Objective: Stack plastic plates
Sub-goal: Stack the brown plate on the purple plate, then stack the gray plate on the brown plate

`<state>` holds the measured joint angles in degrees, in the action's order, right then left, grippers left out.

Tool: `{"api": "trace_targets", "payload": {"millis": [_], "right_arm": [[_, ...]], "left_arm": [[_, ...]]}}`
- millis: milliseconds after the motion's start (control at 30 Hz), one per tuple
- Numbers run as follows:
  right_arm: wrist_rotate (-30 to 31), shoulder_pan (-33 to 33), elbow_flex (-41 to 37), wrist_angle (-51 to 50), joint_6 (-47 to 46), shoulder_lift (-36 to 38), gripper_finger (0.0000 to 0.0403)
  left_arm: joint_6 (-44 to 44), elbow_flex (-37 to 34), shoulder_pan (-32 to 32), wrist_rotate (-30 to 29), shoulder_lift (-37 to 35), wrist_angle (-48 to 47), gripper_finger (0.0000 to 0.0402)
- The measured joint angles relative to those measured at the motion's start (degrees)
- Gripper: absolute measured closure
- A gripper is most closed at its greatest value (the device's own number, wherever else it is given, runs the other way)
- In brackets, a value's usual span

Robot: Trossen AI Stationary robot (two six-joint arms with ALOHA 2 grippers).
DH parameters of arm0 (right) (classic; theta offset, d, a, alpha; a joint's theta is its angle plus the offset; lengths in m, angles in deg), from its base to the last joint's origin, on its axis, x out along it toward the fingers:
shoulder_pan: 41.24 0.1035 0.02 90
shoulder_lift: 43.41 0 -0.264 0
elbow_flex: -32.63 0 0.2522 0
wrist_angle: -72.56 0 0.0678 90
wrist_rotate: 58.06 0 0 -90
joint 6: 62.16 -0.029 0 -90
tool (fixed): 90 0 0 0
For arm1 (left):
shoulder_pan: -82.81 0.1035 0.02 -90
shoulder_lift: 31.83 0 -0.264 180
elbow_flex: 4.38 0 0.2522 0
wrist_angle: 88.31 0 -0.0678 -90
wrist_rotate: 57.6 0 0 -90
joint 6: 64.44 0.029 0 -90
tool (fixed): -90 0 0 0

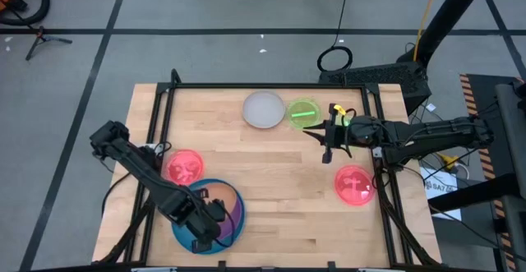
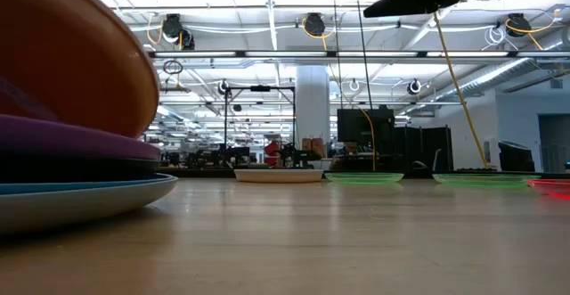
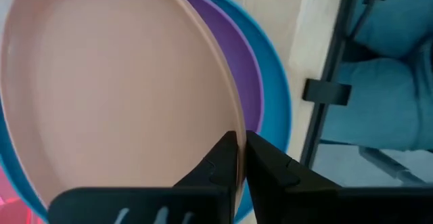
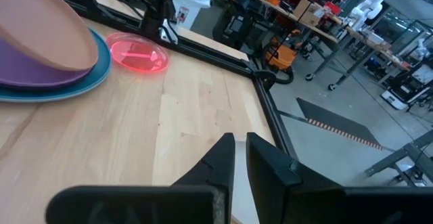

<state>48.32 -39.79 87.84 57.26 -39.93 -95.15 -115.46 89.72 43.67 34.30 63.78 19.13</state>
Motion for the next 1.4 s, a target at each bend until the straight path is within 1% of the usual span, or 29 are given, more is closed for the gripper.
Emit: {"api": "trace_targets", "payload": {"millis": [567,633,833,933,1267,1400], "right_arm": [[-0.02,0.00,0.00,-0.02,-0.04,0.00,0.0371],[-0.04,0.00,0.00,-0.01,-0.06,0.00,0.0371],[-0.11,0.00,0.00,-0.02,-0.06,0.00,0.0371],[-0.11,-0.02,0.00,-0.05,-0.06,0.00,0.0371],[-0.13,-0.02,0.00,-0.05,-0.08,0.00,0.0371],[-0.13,-0.02,0.00,-0.05,-0.08,0.00,0.0371]], "left_arm": [[-2.47,0.00,0.61,0.01,0.77,-0.07,0.0362],[-3.16,0.00,1.01,0.01,0.77,-0.07,0.0351],[-2.67,0.00,1.71,-0.03,0.75,-0.09,0.0293],[-2.14,0.00,1.90,-0.25,0.75,-0.08,0.0276],[-2.40,0.00,1.95,-0.24,0.75,-0.14,0.0272],[0.05,0.00,2.40,-0.14,0.75,-0.16,0.0272]]}}
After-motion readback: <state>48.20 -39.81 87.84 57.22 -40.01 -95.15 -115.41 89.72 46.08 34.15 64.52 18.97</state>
